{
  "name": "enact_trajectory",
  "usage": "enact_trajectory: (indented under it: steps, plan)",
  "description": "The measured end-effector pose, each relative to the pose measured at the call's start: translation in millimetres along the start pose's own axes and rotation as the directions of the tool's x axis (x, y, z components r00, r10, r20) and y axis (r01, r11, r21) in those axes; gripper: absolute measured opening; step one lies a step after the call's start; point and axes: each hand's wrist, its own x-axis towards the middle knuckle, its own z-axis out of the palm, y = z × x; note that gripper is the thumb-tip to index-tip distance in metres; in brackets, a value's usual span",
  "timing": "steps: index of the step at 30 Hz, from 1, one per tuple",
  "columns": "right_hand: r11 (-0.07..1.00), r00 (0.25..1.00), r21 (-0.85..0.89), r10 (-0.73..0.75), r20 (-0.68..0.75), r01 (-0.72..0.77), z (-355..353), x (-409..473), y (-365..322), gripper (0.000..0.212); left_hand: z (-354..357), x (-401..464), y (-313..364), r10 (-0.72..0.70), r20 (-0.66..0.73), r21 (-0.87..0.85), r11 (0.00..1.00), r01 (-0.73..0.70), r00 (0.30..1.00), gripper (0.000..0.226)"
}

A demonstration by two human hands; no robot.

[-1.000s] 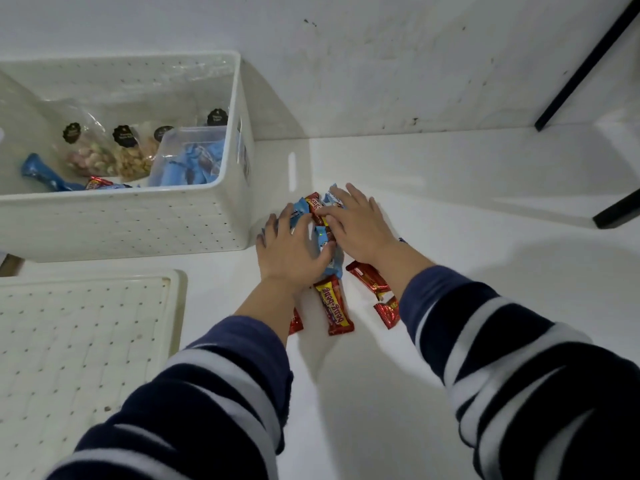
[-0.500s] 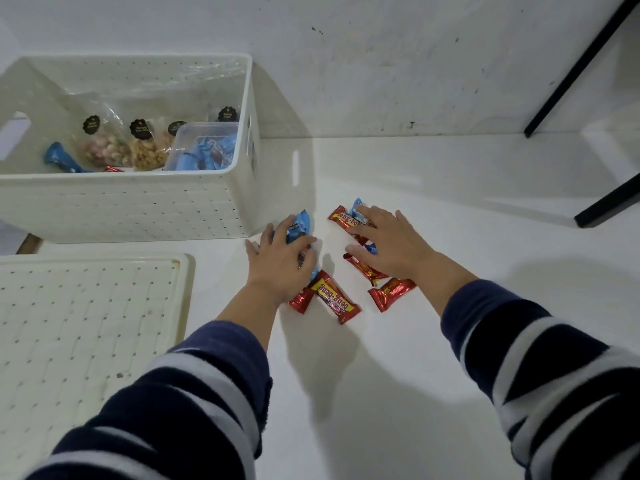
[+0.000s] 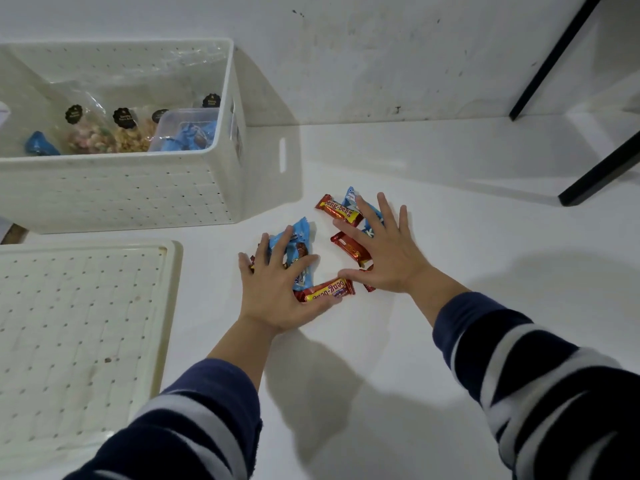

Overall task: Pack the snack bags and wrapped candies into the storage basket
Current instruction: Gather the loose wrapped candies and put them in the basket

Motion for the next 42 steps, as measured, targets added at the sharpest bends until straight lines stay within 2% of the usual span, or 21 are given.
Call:
enact_trajectory:
  steps: [4,7,10,13,16,20,23,28,31,35,40,42]
  plan:
    - [0.999,0.999,0.029,0.039,0.001,-0.039,4.2,13.5,-6.3,0.086,10.1,-2.5,-6.4,0.07,-0.163,-0.007,0.997,-0.072,0.984,0.055]
    - [0.992,0.993,0.053,0.118,0.015,-0.119,9.3,17.8,-12.1,0.076,13.9,-0.6,-3.8,0.059,-0.24,-0.011,0.998,-0.063,0.969,0.044]
    - [0.982,0.977,0.086,0.176,-0.123,-0.166,12.0,19.6,-18.5,0.059,16.6,1.3,-2.3,0.051,-0.327,-0.018,0.998,-0.06,0.944,0.037]
    - [0.981,0.938,0.13,0.179,-0.298,-0.146,17.5,17.4,-24.3,0.042,20.3,0.4,-2.2,0.02,-0.384,-0.048,0.998,-0.042,0.923,0.032]
    - [0.983,0.913,0.122,0.171,-0.371,-0.134,21.0,11.8,-28.8,0.031,21.3,0.6,-2.9,-0.004,-0.391,-0.056,0.998,-0.02,0.921,0.03]
    - [0.984,0.921,0.099,0.172,-0.349,-0.146,17.9,-0.3,-37.8,0.026,18.0,-2.7,-4.3,-0.001,-0.331,-0.045,0.999,-0.014,0.944,0.031]
    - [0.981,0.925,0.106,0.19,-0.33,-0.164,15.4,-16.5,-43.0,0.025,15.2,-13.7,-0.8,-0.077,-0.283,-0.129,0.991,0.042,0.956,0.031]
    - [0.968,0.932,0.197,0.208,-0.298,-0.154,7.9,-49.7,-46.7,0.025,4.5,-34.7,9.4,-0.232,-0.26,-0.252,0.953,0.166,0.937,0.033]
    - [0.946,0.936,0.285,0.235,-0.264,-0.157,-14.2,-60.5,-46.4,0.036,-11.3,-45.9,15.1,-0.286,-0.254,-0.304,0.93,0.204,0.924,0.032]
    - [0.862,0.929,0.425,0.353,-0.113,-0.276,-63.1,-66.3,-43.3,0.033,-45.3,-61.0,18.7,-0.351,-0.305,-0.342,0.908,0.242,0.886,0.029]
    - [0.67,0.918,0.7,0.392,-0.053,-0.246,-131.3,-76.1,-50.4,0.031,-103.6,-91.7,10.3,-0.423,-0.343,-0.35,0.886,0.303,0.839,0.034]
    - [0.674,0.932,0.697,0.361,-0.021,-0.245,-154.4,-76.6,-54.7,0.033,-123.8,-105.8,3.7,-0.46,-0.327,-0.341,0.872,0.351,0.825,0.039]
